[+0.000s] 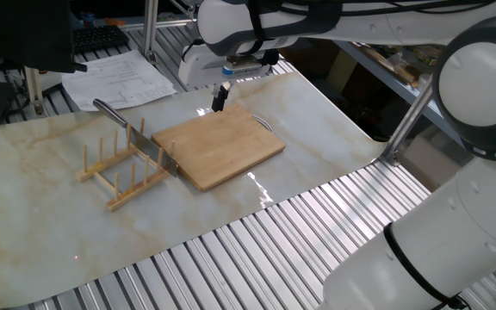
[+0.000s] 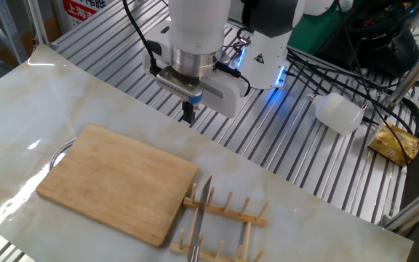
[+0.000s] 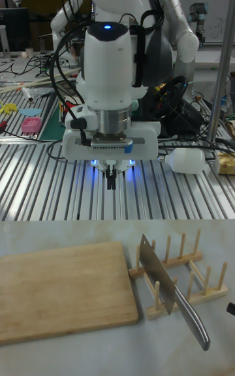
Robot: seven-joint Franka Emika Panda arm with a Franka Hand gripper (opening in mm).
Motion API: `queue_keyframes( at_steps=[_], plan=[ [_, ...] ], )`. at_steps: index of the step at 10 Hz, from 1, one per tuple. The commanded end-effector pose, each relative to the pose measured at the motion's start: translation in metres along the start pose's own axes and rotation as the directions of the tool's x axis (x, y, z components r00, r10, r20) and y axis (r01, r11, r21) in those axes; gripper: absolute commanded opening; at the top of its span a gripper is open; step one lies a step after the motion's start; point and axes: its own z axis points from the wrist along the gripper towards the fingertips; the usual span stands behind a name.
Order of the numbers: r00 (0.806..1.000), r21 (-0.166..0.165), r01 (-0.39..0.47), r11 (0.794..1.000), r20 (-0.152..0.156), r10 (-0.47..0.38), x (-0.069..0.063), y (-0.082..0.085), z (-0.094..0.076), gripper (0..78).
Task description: Put the knife on the cutting board
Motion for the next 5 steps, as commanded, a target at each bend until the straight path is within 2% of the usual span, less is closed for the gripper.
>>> queue_keyframes(
  at_steps=[1,5],
  plan=[
    [0.998,-0.106,-0.006,0.994,-0.055,0.0,0.0,0.0,0.0,0.0],
    [0.998,-0.116,-0.016,0.993,-0.056,0.01,0.0,0.0017,-0.0004,0.0]
  ],
)
